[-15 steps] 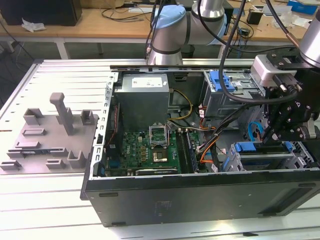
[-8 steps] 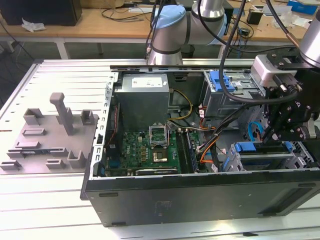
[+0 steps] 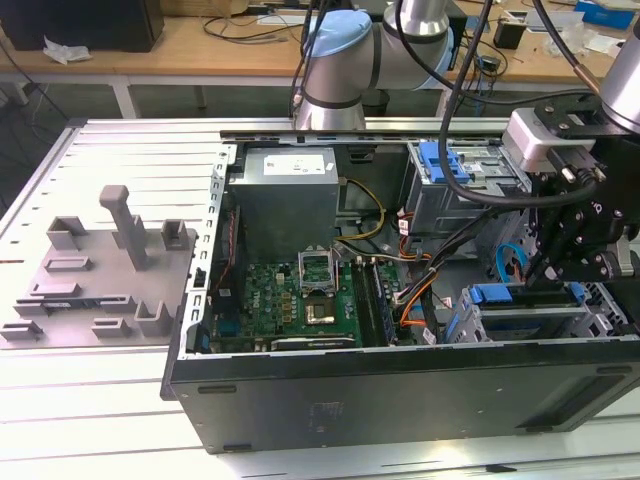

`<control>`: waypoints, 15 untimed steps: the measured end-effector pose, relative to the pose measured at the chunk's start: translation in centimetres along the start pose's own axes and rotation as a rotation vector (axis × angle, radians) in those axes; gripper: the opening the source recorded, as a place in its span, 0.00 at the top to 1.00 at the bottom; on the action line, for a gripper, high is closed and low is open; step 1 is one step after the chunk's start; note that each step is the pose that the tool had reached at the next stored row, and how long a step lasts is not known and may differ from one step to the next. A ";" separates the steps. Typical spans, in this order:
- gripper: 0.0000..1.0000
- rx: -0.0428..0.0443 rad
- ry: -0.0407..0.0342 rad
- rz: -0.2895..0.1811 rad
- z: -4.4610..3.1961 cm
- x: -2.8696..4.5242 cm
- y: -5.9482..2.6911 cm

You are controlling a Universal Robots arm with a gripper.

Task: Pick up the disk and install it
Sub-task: 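Insert the second disk wire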

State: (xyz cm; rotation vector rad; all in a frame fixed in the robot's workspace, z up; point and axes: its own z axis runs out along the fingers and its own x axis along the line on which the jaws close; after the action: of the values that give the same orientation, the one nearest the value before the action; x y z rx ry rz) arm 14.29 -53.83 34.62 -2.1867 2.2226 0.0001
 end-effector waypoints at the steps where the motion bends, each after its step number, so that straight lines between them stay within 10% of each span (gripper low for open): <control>1: 0.84 0.0000 0.0000 0.000 -0.03 0.00 0.00; 15: 0.84 0.0000 0.0002 0.000 0.07 -0.12 0.01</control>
State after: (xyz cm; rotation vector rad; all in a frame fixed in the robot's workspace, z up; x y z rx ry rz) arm 14.29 -53.71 34.56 -2.1868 2.2227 -0.0002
